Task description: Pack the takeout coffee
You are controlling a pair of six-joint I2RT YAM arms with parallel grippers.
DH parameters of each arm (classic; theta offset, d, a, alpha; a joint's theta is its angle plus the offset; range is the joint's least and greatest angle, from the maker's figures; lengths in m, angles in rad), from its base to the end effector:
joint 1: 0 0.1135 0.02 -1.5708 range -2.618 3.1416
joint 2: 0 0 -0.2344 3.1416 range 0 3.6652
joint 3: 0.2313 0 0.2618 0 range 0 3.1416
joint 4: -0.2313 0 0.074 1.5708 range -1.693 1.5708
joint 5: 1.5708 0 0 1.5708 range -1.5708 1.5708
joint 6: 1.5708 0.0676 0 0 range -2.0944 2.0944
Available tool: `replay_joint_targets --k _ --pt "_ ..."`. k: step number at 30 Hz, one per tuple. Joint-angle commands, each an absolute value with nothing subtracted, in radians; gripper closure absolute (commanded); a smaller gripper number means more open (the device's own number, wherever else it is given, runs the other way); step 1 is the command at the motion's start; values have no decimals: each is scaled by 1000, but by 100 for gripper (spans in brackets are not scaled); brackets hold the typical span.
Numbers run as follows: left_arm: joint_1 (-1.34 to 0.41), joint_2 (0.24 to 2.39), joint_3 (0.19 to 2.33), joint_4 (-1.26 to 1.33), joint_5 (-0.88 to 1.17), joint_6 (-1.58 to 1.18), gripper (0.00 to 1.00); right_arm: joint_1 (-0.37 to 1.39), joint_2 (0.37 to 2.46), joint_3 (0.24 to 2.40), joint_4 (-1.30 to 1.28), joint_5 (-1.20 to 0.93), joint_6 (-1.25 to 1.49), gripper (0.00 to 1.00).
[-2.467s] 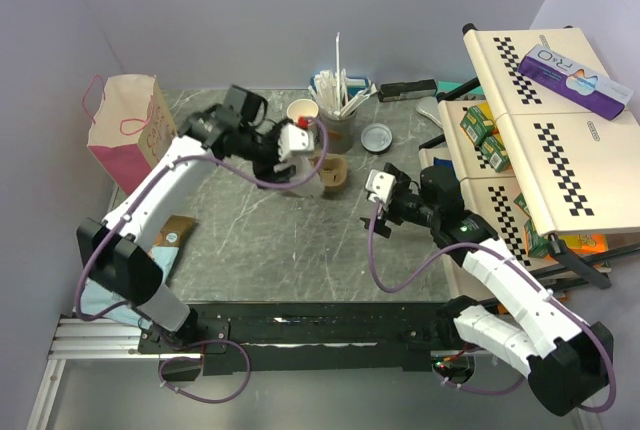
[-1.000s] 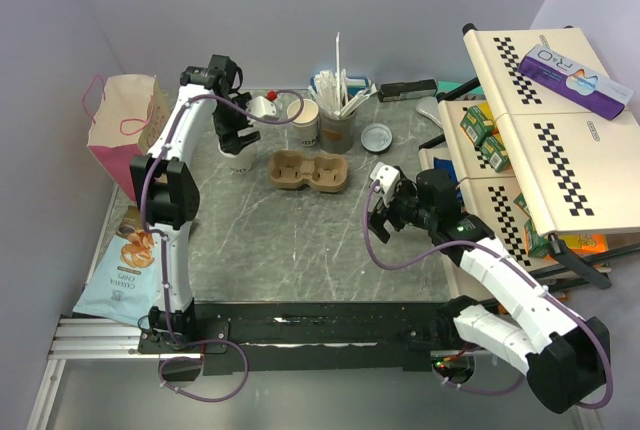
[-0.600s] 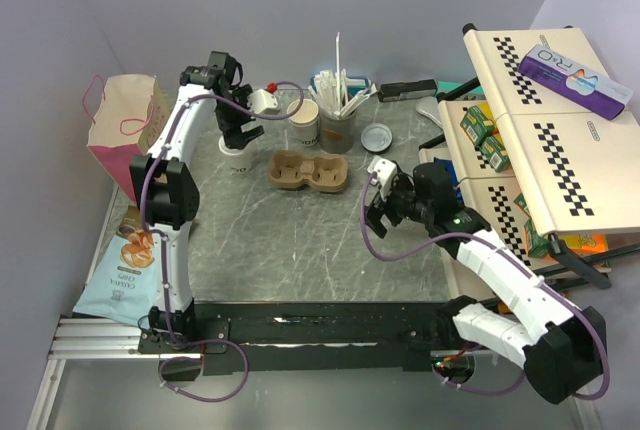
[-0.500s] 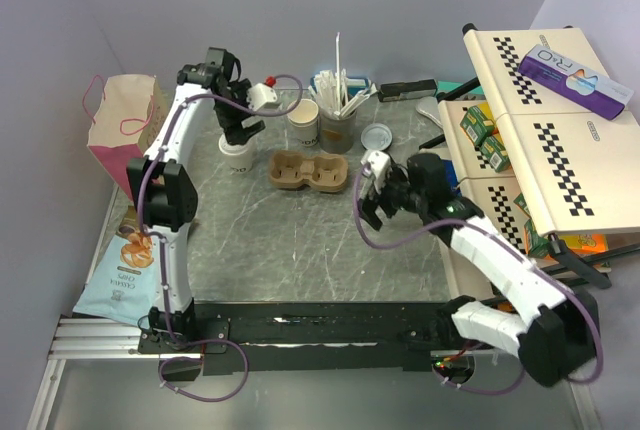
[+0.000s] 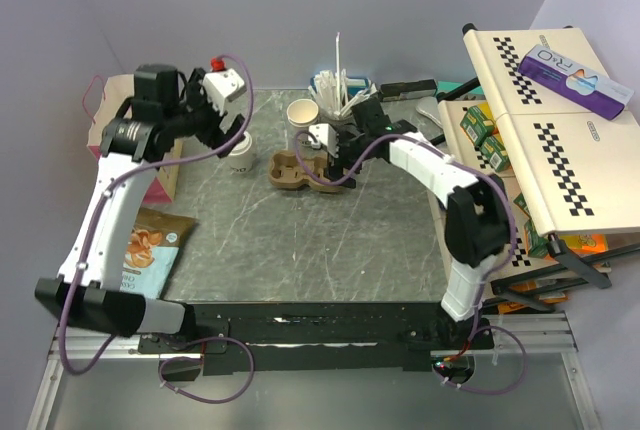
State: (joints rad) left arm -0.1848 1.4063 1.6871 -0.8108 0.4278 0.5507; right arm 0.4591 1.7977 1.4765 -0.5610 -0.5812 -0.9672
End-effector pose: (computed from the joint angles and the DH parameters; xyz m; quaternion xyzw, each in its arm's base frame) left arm 0.3160 -0.0876 0.4045 0.4033 0.7532 -0.0927 0.5113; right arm 0.3568 0.2178 0.2176 -0.6631 0.6188 0.1798 0.3808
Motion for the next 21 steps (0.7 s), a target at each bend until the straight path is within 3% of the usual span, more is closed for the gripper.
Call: replay_joint_targets --k 1,11,15,21 --pt "-184 1318 1530 -738 437 425 1 476 1902 1620 -738 -641 -1118 7" --pt "-175 1246 1451 -747 425 408 1 500 2088 1750 -835 -563 -1149 9" --pt "-172 1244 1454 -736 416 408 1 508 2126 1773 -802 -494 -1017 18" --pt "-170 1249 1442 -721 443 410 0 508 2085 1677 -723 -401 -821 41"
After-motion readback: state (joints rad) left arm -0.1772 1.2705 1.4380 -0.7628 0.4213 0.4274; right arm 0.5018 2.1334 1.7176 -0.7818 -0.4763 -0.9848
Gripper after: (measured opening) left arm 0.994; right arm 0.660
